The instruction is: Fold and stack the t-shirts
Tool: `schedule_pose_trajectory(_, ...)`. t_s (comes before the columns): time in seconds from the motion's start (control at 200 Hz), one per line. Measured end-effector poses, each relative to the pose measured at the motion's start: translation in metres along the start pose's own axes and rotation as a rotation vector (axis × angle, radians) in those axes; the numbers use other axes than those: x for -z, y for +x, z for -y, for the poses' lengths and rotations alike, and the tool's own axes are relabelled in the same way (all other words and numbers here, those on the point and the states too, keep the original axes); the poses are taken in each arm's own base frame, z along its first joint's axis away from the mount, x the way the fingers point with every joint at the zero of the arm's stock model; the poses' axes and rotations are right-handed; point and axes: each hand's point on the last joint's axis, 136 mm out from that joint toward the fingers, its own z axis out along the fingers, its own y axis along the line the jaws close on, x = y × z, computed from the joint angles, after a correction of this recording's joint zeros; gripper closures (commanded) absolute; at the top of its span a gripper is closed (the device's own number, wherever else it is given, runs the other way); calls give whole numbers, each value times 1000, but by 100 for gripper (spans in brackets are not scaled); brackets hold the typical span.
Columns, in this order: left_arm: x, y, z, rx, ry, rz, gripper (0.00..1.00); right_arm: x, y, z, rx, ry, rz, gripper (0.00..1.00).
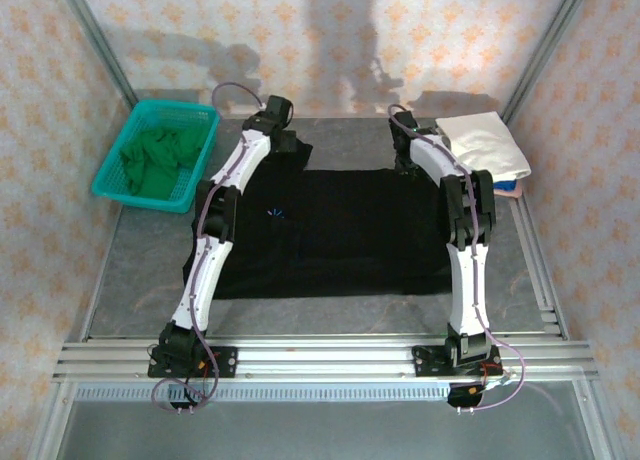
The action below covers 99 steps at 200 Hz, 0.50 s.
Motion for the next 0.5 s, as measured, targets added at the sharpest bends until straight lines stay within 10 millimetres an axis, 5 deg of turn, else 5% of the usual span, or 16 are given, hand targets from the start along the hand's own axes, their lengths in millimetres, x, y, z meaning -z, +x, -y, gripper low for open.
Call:
schedule_pose_trajectory(0.1, -4, -9, -10, 20, -27, 35, 0, -9, 2, 7, -3, 19, -24, 39)
schedule_pose_trajectory(0.345, -21, -17, -36, 139, -46, 54, 21, -25, 0, 7, -40, 6, -59, 43)
schedule_pose_trajectory(0.495, -43, -9, -50, 261, 20, 2, 40, -31, -3, 0, -79, -34, -78, 62)
